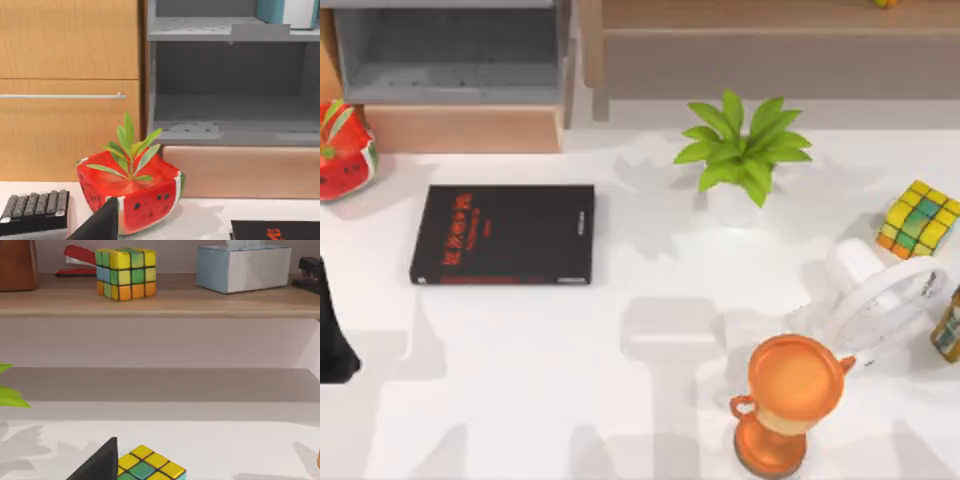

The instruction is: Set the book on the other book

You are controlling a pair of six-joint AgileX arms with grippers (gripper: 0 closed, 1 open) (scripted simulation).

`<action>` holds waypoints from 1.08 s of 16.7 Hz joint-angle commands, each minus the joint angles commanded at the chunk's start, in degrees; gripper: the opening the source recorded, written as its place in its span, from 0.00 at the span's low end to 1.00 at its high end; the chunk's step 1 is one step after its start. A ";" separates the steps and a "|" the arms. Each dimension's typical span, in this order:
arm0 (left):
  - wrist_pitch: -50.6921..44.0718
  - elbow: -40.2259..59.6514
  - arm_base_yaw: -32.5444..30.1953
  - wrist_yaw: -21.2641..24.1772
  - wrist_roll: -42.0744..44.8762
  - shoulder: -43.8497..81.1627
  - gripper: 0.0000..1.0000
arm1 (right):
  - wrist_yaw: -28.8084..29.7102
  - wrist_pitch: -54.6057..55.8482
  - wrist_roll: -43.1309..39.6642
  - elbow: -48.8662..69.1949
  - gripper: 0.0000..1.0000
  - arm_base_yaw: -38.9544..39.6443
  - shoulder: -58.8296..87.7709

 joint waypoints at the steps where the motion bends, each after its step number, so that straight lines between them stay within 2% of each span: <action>1: 0.00 0.00 0.00 0.00 0.00 0.00 1.00 | 0.00 0.00 0.00 0.00 1.00 0.00 0.00; 4: 0.69 1.28 -0.34 -0.25 -0.01 1.73 1.00 | 0.00 0.00 0.00 0.00 1.00 0.00 0.00; 8: 4.51 8.96 -2.15 -1.75 -0.08 12.11 1.00 | 0.00 0.00 0.00 0.00 1.00 0.00 0.00; 18: 20.95 42.25 -9.75 -8.49 -0.30 63.23 1.00 | 0.00 0.00 0.00 0.00 1.00 0.00 0.00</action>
